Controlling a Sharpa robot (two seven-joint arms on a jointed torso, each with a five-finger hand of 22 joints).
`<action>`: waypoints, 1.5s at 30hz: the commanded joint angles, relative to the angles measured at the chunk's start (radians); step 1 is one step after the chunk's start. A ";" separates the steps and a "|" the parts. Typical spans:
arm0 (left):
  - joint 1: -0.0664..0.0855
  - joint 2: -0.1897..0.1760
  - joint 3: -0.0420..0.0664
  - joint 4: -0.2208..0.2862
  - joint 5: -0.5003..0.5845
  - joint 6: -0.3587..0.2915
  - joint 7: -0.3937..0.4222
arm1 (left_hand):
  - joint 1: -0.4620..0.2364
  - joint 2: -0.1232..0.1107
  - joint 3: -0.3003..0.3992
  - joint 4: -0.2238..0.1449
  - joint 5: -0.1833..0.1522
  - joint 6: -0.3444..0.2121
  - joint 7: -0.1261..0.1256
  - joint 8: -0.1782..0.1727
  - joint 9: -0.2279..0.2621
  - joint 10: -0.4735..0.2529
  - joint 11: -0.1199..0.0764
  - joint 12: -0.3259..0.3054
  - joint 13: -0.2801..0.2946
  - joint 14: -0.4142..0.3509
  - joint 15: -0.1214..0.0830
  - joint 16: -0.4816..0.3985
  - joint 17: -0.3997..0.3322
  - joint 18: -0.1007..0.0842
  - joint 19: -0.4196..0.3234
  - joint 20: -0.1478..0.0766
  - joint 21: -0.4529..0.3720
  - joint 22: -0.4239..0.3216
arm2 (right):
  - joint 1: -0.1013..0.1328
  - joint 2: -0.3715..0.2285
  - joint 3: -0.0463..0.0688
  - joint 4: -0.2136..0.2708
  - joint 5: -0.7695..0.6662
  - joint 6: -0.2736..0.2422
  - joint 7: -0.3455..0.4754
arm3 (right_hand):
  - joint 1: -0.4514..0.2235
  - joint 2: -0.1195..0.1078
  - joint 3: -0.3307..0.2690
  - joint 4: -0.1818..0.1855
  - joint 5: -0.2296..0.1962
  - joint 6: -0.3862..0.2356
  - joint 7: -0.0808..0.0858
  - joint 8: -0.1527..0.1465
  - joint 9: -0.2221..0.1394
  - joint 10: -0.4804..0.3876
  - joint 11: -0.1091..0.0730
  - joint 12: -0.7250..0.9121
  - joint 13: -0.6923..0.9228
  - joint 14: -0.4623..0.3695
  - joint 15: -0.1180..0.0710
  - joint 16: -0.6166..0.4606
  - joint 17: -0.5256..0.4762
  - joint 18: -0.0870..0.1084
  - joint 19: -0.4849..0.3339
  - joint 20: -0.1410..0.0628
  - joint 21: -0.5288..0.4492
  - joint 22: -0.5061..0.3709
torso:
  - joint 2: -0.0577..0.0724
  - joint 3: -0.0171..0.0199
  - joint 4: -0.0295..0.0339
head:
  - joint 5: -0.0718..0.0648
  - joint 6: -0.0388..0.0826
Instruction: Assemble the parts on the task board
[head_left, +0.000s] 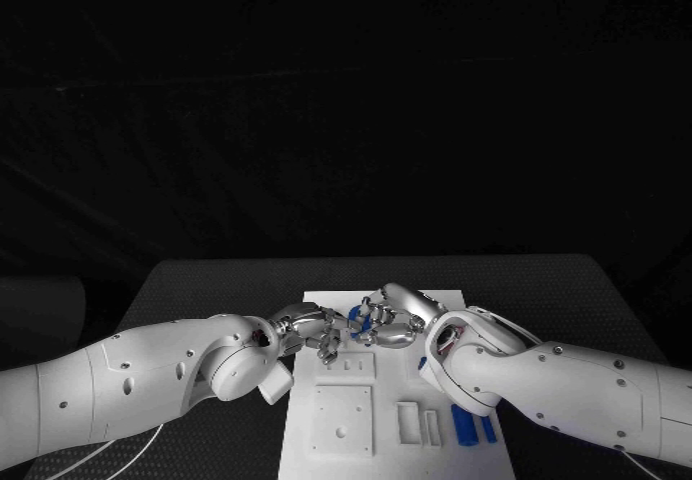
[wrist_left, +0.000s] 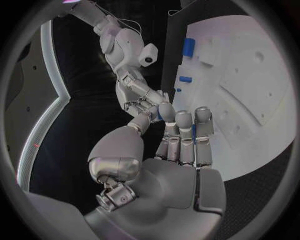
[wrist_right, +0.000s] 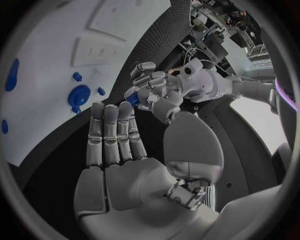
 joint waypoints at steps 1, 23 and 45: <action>0.002 0.002 0.002 0.003 0.010 -0.020 0.018 | 0.042 0.022 0.002 0.000 0.006 0.013 -0.004 0.011 0.003 0.011 -0.001 0.005 -0.002 0.008 -0.002 0.003 0.000 -0.002 0.007 -0.118 0.006 0.020 | -0.002 0.002 -0.001 0.001 -0.011 0.021 -0.008 | 0.002 0.009 0.008 0.000 0.003 0.034 -0.019 0.007 0.030 0.020 -0.016 -0.006 0.001 0.004 -0.001 0.006 -0.001 0.000 0.005 0.000 0.004 -0.001 | 0.000 0.0001 0.0001 | -0.001 -0.001; 0.002 -0.002 0.002 -0.006 0.028 -0.050 -0.028 | 0.075 0.037 -0.041 0.000 0.081 0.033 -0.017 0.060 0.019 0.030 -0.014 -0.001 -0.008 0.020 -0.014 0.006 -0.002 -0.004 0.011 -0.124 0.015 0.018 | -0.005 -0.007 -0.001 -0.015 0.002 0.049 0.015 | -0.084 -0.080 -0.228 -0.001 0.116 -0.116 0.050 -0.085 -0.012 -0.123 0.055 -0.090 -0.044 -0.129 0.071 -0.068 -0.052 -0.009 -0.143 0.052 -0.068 -0.032 | 0.000 0.0000 -0.0002 | 0.000 -0.001; 0.082 0.023 0.001 -0.039 -0.399 -0.039 -0.278 | 0.098 0.014 -0.053 0.000 0.097 0.058 -0.027 0.069 0.011 0.050 -0.024 -0.007 -0.013 0.035 -0.023 0.006 -0.006 -0.001 0.023 -0.131 0.024 0.017 | 0.090 -0.054 0.100 -0.258 0.209 -0.008 0.168 | -0.094 -0.106 -0.331 0.069 0.382 -0.264 0.111 -0.107 -0.021 -0.276 0.134 -0.190 -0.239 -0.298 0.165 -0.160 -0.212 -0.035 -0.319 0.108 -0.197 -0.075 | -0.005 0.0012 -0.0013 | 0.012 -0.009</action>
